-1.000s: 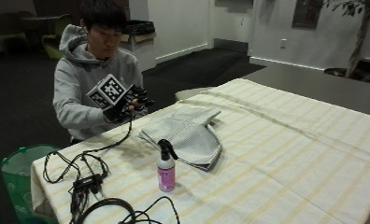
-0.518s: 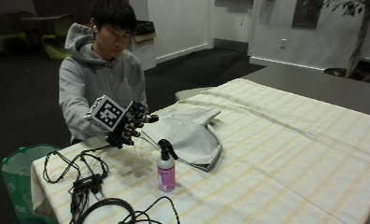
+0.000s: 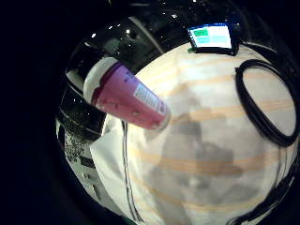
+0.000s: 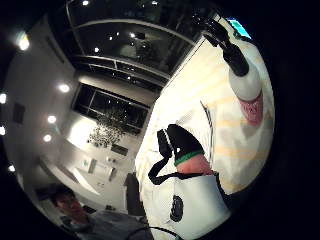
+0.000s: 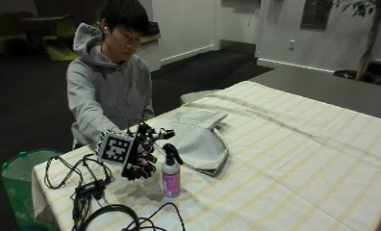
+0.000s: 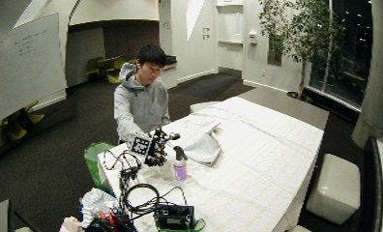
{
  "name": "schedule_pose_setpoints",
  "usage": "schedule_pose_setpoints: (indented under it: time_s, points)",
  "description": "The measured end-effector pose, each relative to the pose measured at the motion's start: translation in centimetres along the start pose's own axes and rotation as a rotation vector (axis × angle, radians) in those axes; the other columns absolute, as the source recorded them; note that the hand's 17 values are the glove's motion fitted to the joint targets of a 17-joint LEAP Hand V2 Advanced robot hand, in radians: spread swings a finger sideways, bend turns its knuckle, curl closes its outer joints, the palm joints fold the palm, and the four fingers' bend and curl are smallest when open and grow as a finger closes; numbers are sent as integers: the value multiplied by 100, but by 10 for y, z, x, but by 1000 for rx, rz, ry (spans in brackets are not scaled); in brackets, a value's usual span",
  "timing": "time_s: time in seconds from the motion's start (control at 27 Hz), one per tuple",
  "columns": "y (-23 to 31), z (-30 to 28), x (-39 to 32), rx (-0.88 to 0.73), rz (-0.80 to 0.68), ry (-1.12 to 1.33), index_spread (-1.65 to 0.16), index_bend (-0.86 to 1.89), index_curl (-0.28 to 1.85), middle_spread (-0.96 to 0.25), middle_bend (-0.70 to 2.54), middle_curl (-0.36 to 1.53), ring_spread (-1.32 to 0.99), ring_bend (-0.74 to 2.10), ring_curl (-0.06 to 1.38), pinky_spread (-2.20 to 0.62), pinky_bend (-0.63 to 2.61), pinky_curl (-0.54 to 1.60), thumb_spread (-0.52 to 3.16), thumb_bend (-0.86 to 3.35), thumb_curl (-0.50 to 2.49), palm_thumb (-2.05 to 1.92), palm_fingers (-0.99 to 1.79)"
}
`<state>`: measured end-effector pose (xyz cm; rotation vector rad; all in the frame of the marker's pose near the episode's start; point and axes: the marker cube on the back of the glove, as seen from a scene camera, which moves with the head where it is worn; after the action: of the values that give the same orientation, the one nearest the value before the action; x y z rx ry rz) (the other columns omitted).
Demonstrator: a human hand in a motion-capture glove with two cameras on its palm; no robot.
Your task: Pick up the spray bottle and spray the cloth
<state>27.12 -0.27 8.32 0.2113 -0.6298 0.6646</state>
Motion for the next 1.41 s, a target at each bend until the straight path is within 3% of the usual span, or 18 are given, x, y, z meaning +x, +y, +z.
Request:
schedule_pose_setpoints:
  time_s: [0.67,1.07,1.41]
  points:
    - [-51,33,26,-1,167,-228,-36,10,13,-6,23,32,1,45,27,23,57,34,97,-3,35,64,13]
    - [-70,45,27,35,199,-368,-23,39,28,-8,40,39,-7,54,30,8,32,27,90,5,41,82,116]
    - [-79,57,16,-152,137,-320,-17,46,40,-10,47,44,-12,57,38,-15,37,34,49,2,53,95,140]
